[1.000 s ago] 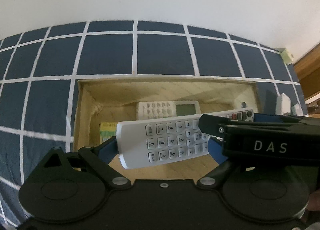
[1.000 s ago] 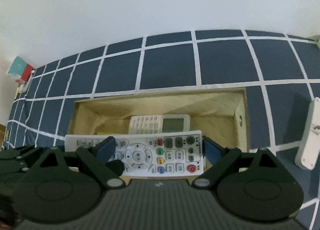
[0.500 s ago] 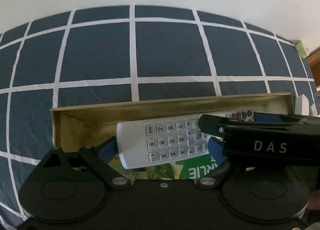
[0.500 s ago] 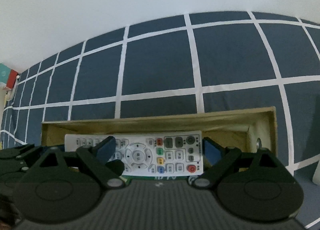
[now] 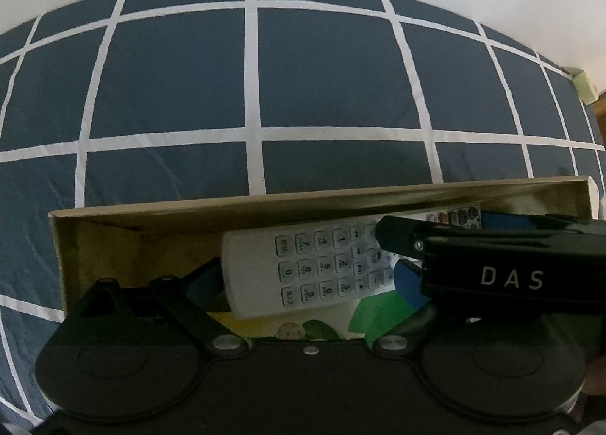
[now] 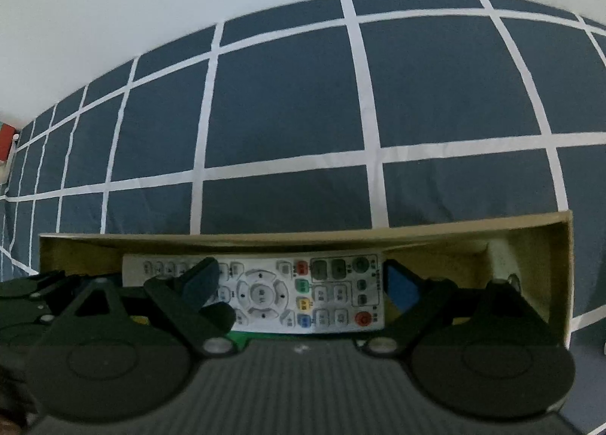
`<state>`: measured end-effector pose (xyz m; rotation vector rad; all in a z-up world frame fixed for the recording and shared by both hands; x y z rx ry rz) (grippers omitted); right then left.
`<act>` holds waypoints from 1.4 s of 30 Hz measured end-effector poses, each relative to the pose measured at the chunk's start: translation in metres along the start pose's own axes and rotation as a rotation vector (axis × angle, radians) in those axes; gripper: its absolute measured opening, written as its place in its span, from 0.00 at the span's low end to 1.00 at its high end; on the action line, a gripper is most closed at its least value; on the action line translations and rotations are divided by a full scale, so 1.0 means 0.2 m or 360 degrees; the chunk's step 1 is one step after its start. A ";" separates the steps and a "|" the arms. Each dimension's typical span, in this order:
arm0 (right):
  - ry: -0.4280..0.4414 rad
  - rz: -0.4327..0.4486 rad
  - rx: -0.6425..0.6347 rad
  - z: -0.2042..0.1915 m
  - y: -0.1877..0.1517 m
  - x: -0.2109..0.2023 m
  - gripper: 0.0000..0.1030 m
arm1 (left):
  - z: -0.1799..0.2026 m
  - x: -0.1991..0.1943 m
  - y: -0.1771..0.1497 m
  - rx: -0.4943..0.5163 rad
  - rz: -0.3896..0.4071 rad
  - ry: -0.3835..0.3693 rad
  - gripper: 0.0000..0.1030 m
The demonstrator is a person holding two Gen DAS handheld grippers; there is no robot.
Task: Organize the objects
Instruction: 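Lower the TV remote into the box and open the right tool, then lift the right tool out of the box toward the white power strip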
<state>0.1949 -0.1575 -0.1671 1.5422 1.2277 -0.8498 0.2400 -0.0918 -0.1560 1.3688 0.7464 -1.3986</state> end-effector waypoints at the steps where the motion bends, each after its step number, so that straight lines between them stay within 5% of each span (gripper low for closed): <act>1: -0.0002 -0.0003 -0.0002 0.00 0.00 0.01 0.90 | 0.00 0.01 0.00 0.0003 -0.0005 0.0000 0.91; 22: -0.0032 0.0021 -0.0072 -0.04 -0.01 -0.06 0.90 | -0.01 -0.11 -0.03 -0.0028 0.0047 0.0024 0.94; 42: 0.0027 0.0248 -0.0110 -0.01 -0.25 -0.60 1.00 | 0.18 -0.56 -0.34 -0.0041 0.0242 0.0068 1.00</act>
Point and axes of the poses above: each gripper's, at about its wrist camera, not at the fingertips, and x roughly the way its jaws point, z to its right, y to its top, the point moved 5 cm from there along x, roughly the way its jaws point, and after that the axes turned 3 degrees about z, right-handed, at the moved point
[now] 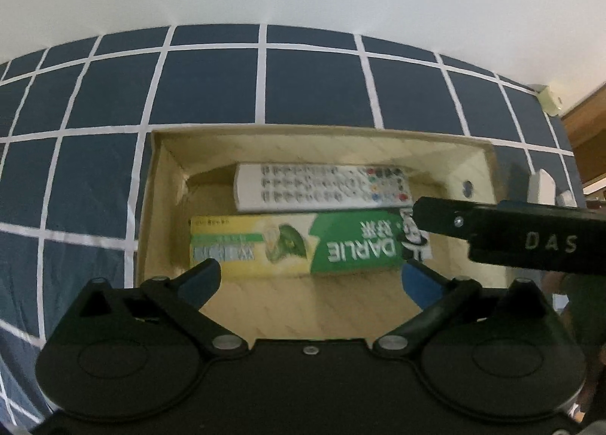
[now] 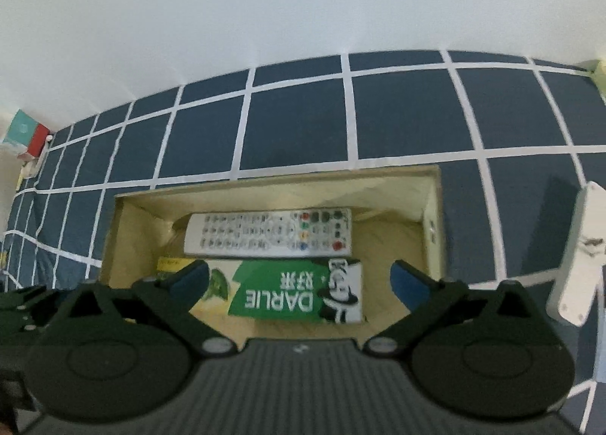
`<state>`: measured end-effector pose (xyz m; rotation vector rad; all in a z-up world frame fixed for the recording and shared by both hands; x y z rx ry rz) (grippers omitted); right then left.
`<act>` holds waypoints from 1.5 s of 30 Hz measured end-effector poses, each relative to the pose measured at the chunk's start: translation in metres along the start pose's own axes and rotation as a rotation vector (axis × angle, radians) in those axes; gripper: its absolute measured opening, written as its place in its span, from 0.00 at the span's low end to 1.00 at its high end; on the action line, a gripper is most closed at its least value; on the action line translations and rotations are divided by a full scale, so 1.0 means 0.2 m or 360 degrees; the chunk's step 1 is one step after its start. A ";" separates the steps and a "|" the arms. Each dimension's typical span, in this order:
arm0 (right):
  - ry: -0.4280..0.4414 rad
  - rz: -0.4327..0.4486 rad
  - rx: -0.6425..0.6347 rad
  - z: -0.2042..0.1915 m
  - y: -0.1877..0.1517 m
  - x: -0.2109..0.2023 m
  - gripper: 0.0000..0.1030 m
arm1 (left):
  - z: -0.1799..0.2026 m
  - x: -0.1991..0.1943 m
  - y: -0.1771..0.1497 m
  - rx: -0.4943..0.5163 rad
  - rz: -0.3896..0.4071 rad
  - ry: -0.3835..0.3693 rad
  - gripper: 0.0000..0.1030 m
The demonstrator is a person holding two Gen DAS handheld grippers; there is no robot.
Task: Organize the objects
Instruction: 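Lift the right tool out of the box toward the white power strip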
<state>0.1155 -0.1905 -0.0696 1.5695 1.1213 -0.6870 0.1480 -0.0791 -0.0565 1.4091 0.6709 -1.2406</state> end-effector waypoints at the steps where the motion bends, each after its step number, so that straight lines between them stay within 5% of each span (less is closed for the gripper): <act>1: 0.0003 0.0015 -0.0005 0.01 -0.02 -0.04 1.00 | 0.02 -0.02 -0.02 0.0001 0.0009 -0.0004 1.00; 24: -0.0042 0.0131 -0.0087 0.40 -0.38 -0.63 1.00 | 0.55 -0.32 -0.44 0.0054 0.0097 -0.0009 1.00; 45: -0.0093 -0.0061 -0.0378 1.21 -0.32 -0.71 1.00 | 1.22 -0.13 -0.57 -0.0180 0.0067 0.0147 1.00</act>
Point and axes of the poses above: each gripper's, at about its wrist camera, not at the fingertips, and x roughly the way its jaws point, z to its right, y to its top, the point moved 5 cm from there along x, roughly the way its jaws point, and after that the axes turned 3 degrees about z, right-handed, at the moved point
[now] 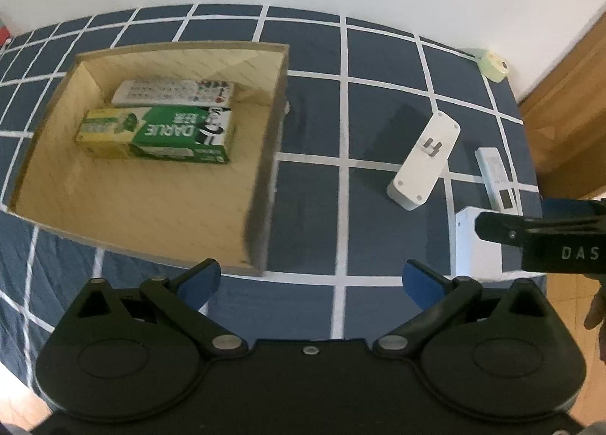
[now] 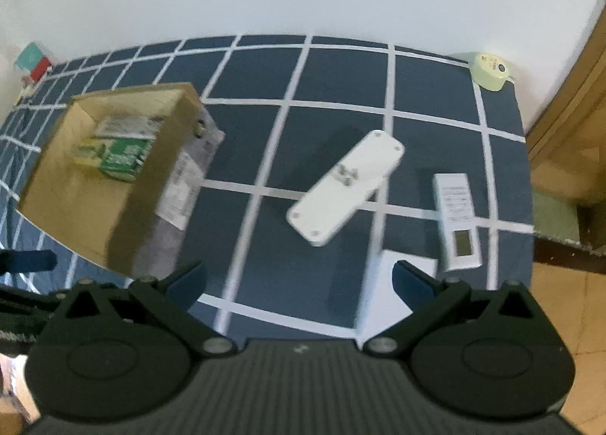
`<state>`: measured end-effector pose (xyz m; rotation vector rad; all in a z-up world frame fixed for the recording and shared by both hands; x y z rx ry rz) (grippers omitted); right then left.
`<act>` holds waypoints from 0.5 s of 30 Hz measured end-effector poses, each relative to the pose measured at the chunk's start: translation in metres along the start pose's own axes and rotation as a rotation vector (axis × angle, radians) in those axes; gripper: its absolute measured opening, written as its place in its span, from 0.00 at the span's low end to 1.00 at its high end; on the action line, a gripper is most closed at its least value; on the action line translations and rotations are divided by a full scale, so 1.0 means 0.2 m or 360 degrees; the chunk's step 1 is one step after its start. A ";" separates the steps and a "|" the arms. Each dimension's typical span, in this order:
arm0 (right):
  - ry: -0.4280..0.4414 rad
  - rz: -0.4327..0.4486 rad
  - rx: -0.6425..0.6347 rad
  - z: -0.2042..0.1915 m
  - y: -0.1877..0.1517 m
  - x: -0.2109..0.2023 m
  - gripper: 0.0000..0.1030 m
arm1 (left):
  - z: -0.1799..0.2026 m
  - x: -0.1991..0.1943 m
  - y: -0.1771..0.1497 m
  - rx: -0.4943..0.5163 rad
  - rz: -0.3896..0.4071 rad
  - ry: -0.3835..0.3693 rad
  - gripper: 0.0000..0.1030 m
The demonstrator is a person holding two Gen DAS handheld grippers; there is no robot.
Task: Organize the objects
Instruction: 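Lift the right tool out of the box toward the white power strip, then lower the right tool over the white power strip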
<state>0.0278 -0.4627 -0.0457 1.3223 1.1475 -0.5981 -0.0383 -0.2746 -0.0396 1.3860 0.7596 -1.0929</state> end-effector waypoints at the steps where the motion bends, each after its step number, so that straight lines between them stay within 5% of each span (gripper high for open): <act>1: 0.0000 -0.0006 -0.0021 0.03 0.01 0.01 1.00 | 0.03 0.02 0.00 -0.0014 -0.0005 0.0009 1.00; 15: 0.0012 -0.0119 -0.0374 0.40 0.33 0.26 1.00 | 0.29 0.29 0.13 -0.0128 -0.0062 0.0085 1.00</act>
Point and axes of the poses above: each gripper's, at about its wrist camera, not at the fingertips, and x roughly the way its jaws point, z to its right, y to its top, the point moved 5 cm from there along x, roughly the way its jaws point, and after that the axes turned 3 degrees about z, right-handed, at the moved point
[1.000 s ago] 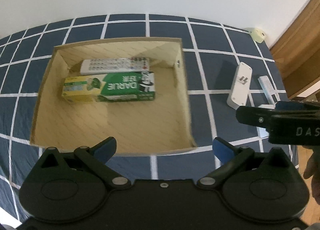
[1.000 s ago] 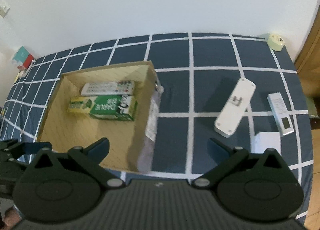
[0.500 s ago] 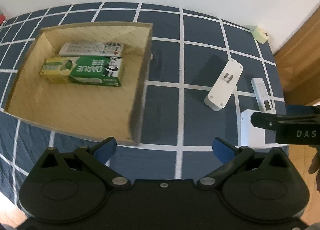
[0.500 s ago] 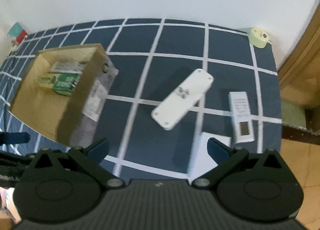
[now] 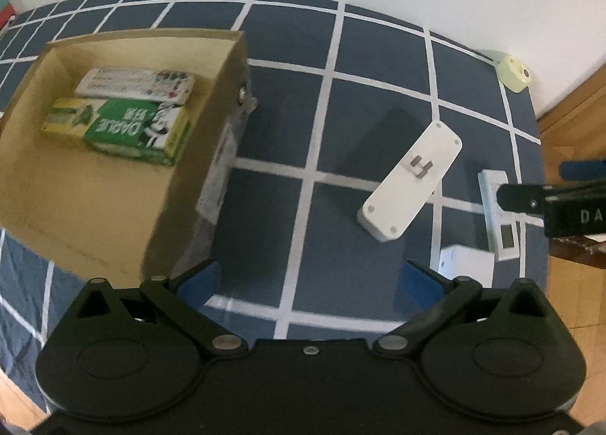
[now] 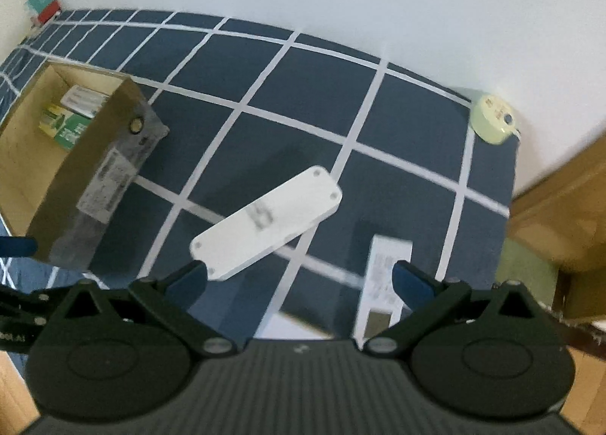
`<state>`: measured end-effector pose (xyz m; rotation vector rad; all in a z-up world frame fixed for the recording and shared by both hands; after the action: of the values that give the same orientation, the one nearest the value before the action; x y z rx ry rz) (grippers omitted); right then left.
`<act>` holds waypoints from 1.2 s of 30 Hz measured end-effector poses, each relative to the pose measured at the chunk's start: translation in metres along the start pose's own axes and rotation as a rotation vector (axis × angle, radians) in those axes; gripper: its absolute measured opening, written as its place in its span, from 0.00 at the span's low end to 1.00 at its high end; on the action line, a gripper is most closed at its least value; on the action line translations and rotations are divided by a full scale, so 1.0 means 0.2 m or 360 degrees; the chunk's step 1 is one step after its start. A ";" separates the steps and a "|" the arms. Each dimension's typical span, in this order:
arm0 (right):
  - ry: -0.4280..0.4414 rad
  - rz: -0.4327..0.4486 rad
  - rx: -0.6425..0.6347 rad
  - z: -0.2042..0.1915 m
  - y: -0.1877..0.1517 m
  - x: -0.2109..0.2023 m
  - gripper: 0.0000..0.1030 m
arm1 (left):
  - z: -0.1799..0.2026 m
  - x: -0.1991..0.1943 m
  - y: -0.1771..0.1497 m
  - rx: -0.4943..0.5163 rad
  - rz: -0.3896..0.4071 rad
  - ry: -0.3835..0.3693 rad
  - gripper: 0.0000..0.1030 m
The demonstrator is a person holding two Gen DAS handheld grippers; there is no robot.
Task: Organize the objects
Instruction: 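Lower the right tool over the white power strip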
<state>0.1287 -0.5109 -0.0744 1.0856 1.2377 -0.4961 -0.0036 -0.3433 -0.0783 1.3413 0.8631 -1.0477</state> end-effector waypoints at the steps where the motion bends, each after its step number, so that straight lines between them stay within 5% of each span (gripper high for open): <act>1: 0.0001 -0.0019 -0.0029 0.02 0.03 0.03 1.00 | 0.02 0.02 0.02 0.0008 -0.0005 0.0013 1.00; 16: 0.0090 -0.0273 -0.0319 0.08 0.24 0.55 1.00 | 0.08 0.40 0.16 -0.0036 -0.0159 -0.0010 1.00; 29: 0.0115 -0.0354 -0.0458 0.07 0.27 0.69 0.97 | 0.14 0.53 0.14 -0.0044 -0.0242 -0.0067 1.00; 36: 0.0217 -0.0375 -0.0409 0.06 0.27 0.69 0.76 | 0.12 0.54 0.14 -0.0078 -0.0252 -0.0072 1.00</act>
<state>0.2222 -0.4649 -0.1820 0.7698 1.5150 -0.4316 0.0556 -0.3793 -0.1696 1.2191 0.9671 -1.1678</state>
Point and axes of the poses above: each gripper's, at about its wrist camera, not at the fingertips, and x roughly the way its jaws point, z to its right, y to its top, the point moved 5 cm from there along x, roughly the way its jaws point, and after that the axes turned 3 degrees about z, right-handed, at the moved point
